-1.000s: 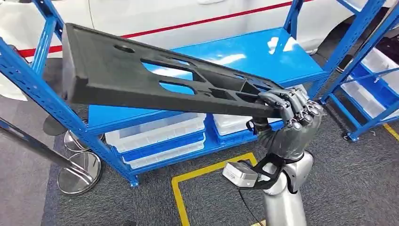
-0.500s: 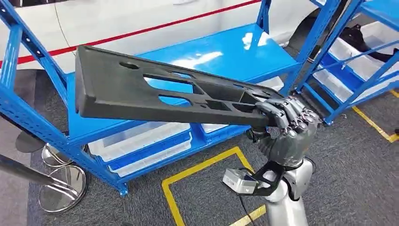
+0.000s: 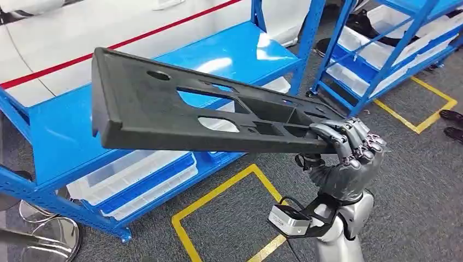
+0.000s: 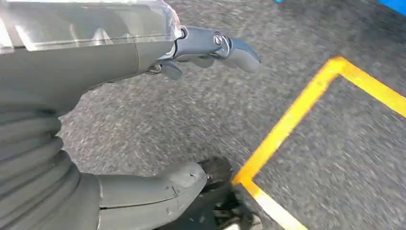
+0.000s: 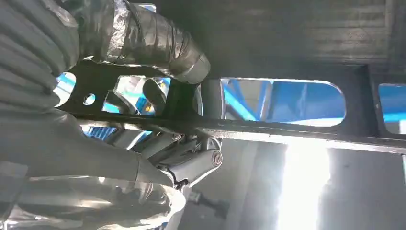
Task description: Take the parts from the cabinet and place them on the table.
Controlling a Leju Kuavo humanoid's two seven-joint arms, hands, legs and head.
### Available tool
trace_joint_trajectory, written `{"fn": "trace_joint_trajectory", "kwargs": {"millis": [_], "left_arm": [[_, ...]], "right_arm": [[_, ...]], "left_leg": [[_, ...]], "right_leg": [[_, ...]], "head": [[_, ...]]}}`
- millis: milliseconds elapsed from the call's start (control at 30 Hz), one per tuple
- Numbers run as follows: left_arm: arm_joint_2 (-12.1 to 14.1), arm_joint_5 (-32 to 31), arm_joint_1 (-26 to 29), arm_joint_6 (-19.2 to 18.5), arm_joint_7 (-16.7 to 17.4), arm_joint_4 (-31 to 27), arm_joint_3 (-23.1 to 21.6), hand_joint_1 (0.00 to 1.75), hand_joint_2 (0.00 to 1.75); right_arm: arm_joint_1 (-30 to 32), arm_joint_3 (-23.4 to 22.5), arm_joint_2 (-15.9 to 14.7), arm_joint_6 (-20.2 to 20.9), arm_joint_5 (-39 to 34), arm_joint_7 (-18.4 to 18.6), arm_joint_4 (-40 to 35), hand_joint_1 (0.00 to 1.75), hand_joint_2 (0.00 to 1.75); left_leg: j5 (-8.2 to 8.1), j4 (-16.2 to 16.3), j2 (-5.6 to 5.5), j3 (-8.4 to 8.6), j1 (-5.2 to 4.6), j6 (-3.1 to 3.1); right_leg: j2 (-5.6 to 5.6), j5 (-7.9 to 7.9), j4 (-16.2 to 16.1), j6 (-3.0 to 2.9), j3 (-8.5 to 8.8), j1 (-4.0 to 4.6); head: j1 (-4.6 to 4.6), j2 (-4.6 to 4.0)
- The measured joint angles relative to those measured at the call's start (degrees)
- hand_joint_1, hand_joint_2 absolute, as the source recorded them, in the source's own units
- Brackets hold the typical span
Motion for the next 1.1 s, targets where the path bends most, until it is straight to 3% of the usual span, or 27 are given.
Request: {"fn": "trace_joint_trajectory", "kwargs": {"millis": [33, 67, 100, 133, 200, 233, 267, 367, 400, 433, 467, 500, 567, 600, 633, 667, 733, 767, 800, 900, 933, 967, 1000, 1067, 1100], "left_arm": [[0.0, 0.0, 0.0, 0.0, 0.0, 0.0, 0.0, 0.00, 1.75], [0.2, 0.0, 0.0, 0.0, -0.1, 0.0, 0.0, 0.00, 1.75], [0.2, 0.1, 0.0, 0.0, -0.1, 0.0, 0.0, 0.00, 1.75], [0.2, 0.1, 0.0, 0.0, -0.1, 0.0, 0.0, 0.00, 1.75], [0.3, 0.0, -0.2, -0.2, -0.2, 0.0, 0.0, 0.00, 1.75], [0.5, -0.1, -0.2, -0.2, -0.2, 0.0, 0.0, 0.00, 1.75], [0.9, -0.2, -0.2, -0.3, -0.1, 0.0, 0.0, 0.00, 1.75], [0.9, -0.6, -0.3, -0.4, 0.2, 0.0, -0.3, 0.00, 1.75], [0.9, -0.7, -0.4, -0.4, 0.3, 0.0, -0.3, 0.00, 1.75], [0.9, -0.7, -0.5, -0.5, 0.4, 0.0, -0.5, 0.00, 1.75], [0.9, -0.7, -0.5, -0.5, 0.4, 0.0, -0.6, 0.00, 1.75], [0.9, -0.8, -0.4, -0.5, 0.4, 0.0, -0.7, 0.00, 1.75], [1.0, -0.8, -0.3, -0.5, 0.4, 0.0, -0.7, 0.00, 1.75], [1.1, -0.8, -0.2, -0.5, 0.5, 0.0, -0.8, 0.00, 1.75], [1.1, -0.8, -0.2, -0.5, 0.5, 0.0, -0.8, 0.00, 1.75], [1.0, -0.8, -0.2, -0.5, 0.5, 0.0, -0.8, 0.00, 1.75], [1.0, -0.8, -0.3, -0.5, 0.5, 0.0, -0.9, 0.00, 1.75], [1.1, -0.8, -0.3, -0.5, 0.5, 0.0, -0.9, 0.00, 1.75], [1.1, -0.8, -0.4, -0.5, 0.5, 0.0, -0.9, 0.00, 1.75], [1.1, -0.8, -0.6, -0.5, 0.5, 0.0, -1.1, 0.00, 1.75], [1.1, -0.8, -0.7, -0.5, 0.5, 0.0, -1.2, 0.00, 1.75], [1.1, -0.8, -0.8, -0.5, 0.4, 0.0, -1.2, 0.00, 1.75], [1.1, -0.8, -0.8, -0.5, 0.5, 0.0, -1.2, 0.00, 1.75], [1.1, -0.8, -0.4, -0.6, 0.5, 0.0, -1.2, 0.00, 1.75], [1.1, -0.8, -0.3, -0.7, 0.6, 0.0, -1.2, 0.00, 1.75]], "right_arm": [[0.0, 0.0, 0.0, 0.0, -0.1, 0.0, 0.0, 1.75, 1.75], [0.0, 0.0, 0.0, 0.0, -0.2, 0.0, 0.0, 1.75, 1.75], [0.0, 0.0, 0.0, 0.0, -0.2, 0.0, 0.0, 1.75, 1.75], [0.0, 0.0, 0.0, 0.0, -0.2, 0.0, -0.1, 1.75, 1.75], [0.1, 0.0, 0.0, 0.0, -0.3, 0.0, -0.3, 1.75, 1.75], [0.1, 0.0, 0.0, 0.0, -0.3, 0.0, -0.5, 1.75, 1.75], [0.1, 0.0, 0.0, 0.0, -0.3, 0.0, -0.6, 1.75, 1.75], [0.3, 0.0, -0.1, 0.0, -0.3, 0.0, -0.9, 1.75, 1.75], [0.4, 0.0, -0.1, 0.0, -0.3, 0.0, -1.1, 1.75, 1.75], [0.5, 0.0, -0.1, 0.0, -0.4, 0.0, -1.4, 1.75, 1.75], [0.3, -0.1, -0.2, 0.0, -0.4, 0.0, -1.5, 1.75, 1.75], [0.3, -0.1, -0.2, 0.0, -0.4, 0.0, -1.6, 1.75, 1.75], [0.5, -0.1, -0.3, 0.0, -0.4, 0.0, -1.5, 1.75, 1.75], [0.6, -0.2, -0.3, 0.0, -0.4, 0.0, -1.5, 1.75, 1.75], [0.6, -0.2, -0.4, 0.0, -0.4, 0.0, -1.5, 1.75, 1.75], [0.6, -0.2, -0.4, 0.0, -0.4, 0.0, -1.5, 1.75, 1.75], [0.6, -0.2, -0.5, 0.0, -0.4, 0.0, -1.6, 1.75, 1.75], [0.5, -0.2, -0.5, 0.0, -0.4, 0.0, -1.6, 1.75, 1.75], [0.6, -0.2, -0.5, 0.0, -0.4, 0.0, -1.6, 1.75, 1.75], [0.6, -0.2, -0.5, 0.0, -0.4, 0.0, -1.7, 1.75, 1.75], [0.6, -0.2, -0.5, 0.0, -0.4, 0.0, -1.8, 1.75, 1.75], [0.5, -0.2, -0.5, 0.0, -0.4, 0.0, -2.0, 1.75, 1.75], [0.4, -0.2, -0.5, 0.0, -0.4, 0.0, -2.0, 1.75, 1.75], [0.6, -0.2, -0.5, 0.0, -0.2, 0.0, -2.0, 1.75, 1.75], [0.7, -0.2, -0.5, 0.0, -0.2, 0.0, -2.0, 1.75, 1.75]], "left_leg": [[-2.06, 4.9, -0.44, -2.25, -0.04, 0.08], [-3.04, 8.7, -0.64, -4.08, -0.04, 0.27], [-2.69, 9.9, -0.69, -4.81, -0.13, 0.54], [-1.09, 8.5, -0.78, -4.33, -0.31, 0.98], [4.23, -0.3, -1.72, -0.39, -0.83, 2.09], [6.54, -5.4, -4.23, 1.92, -1.11, 2.71], [5.95, -7.0, -6.21, 2.71, -1.02, 3.13], [6.12, -7.9, -4.83, 3.07, -1.41, 3.01], [6.57, -8.7, -4.14, 3.25, -1.30, 3.13], [7.22, -9.7, -3.06, 3.61, -0.73, 3.17], [7.53, -10.3, -2.56, 3.72, -0.77, 3.62], [7.60, -10.4, -1.73, 3.64, -0.78, 3.69], [7.56, -10.4, 0.00, 3.56, -0.78, 3.69], [7.51, -10.3, 0.93, 3.51, -0.77, 3.64], [7.40, -10.2, 1.79, 3.49, -0.72, 3.50], [7.22, -10.0, 2.62, 3.50, -0.62, 3.31], [6.58, -9.3, 3.87, 3.53, -0.43, 2.74], [6.26, -9.0, 4.35, 3.42, -0.70, 2.27], [5.96, -8.4, 4.70, 3.36, -0.91, 1.82], [5.93, -8.6, 6.27, 3.76, -0.83, 1.13], [5.26, -8.3, 5.17, 3.48, -0.46, 0.51], [3.93, -6.8, 1.89, 3.10, -0.24, 0.35], [1.73, -3.5, 0.32, 1.75, -0.14, 0.36], [-2.27, 5.3, -0.59, -2.19, -0.13, 0.27], [-2.98, 8.8, -0.65, -3.93, -0.13, 0.26]], "right_leg": [[0.67, 0.05, 0.0, -0.21, -0.03, 0.24], [1.43, 0.13, 0.0, -0.33, -0.09, 0.52], [2.19, 0.19, 0.1, -0.41, -0.11, 0.75], [2.98, 0.20, 0.1, -0.41, -0.10, 0.91], [4.58, 0.24, 0.2, -0.44, -0.01, 1.04], [5.21, 0.30, 0.3, -0.38, -0.03, 0.88], [5.79, 0.47, 0.3, -0.10, -0.20, 1.07], [7.73, 1.18, 0.0, 0.99, -0.82, 0.35], [8.41, 1.44, -0.2, 1.40, -0.89, 0.55], [6.40, 0.47, 0.2, 1.14, -0.99, 0.62], [3.06, -1.23, 2.2, 1.44, -1.87, 0.67], [1.28, -3.48, 6.0, 1.81, -3.68, 0.55], [0.30, -6.75, 13.7, 2.68, -7.18, 0.11], [0.16, -6.99, 15.9, 3.07, -8.17, -0.10], [-0.07, -5.88, 15.1, 3.43, -7.70, -0.33], [-0.49, -3.76, 11.8, 3.70, -5.89, -0.51], [-2.86, 0.56, 1.8, 3.87, -0.17, -0.58], [-5.10, -0.87, 0.1, 3.40, 0.61, 0.29], [-4.07, -0.27, -0.3, 2.48, 0.53, 0.13], [-2.32, -0.29, 0.0, 1.44, 0.11, 0.53], [-1.73, 0.05, -0.4, 0.81, 0.32, 0.07], [-1.19, 0.15, -0.5, 0.53, 0.28, 0.04], [-0.79, 0.21, -0.5, 0.13, 0.20, 0.03], [0.62, 0.30, -0.4, -0.03, 0.09, 0.16], [1.54, 0.35, -0.4, -0.09, 0.00, 0.27]], "head": [[0.00, 0.00], [0.00, 0.00], [0.00, 0.00], [0.00, 0.00], [0.00, 0.00], [0.00, 0.00], [0.02, 0.00], [-0.02, 0.00], [0.02, 0.00], [0.00, 0.00], [0.20, 0.00], [0.17, 0.00], [0.20, 0.00], [0.20, 0.00], [0.22, 0.00], [0.20, 0.00], [0.22, 0.00], [0.24, 0.00], [0.15, 0.00], [0.20, 0.00], [0.15, 0.00], [0.17, 0.00], [0.13, 0.00], [0.15, 0.00], [0.15, 0.00]]}}
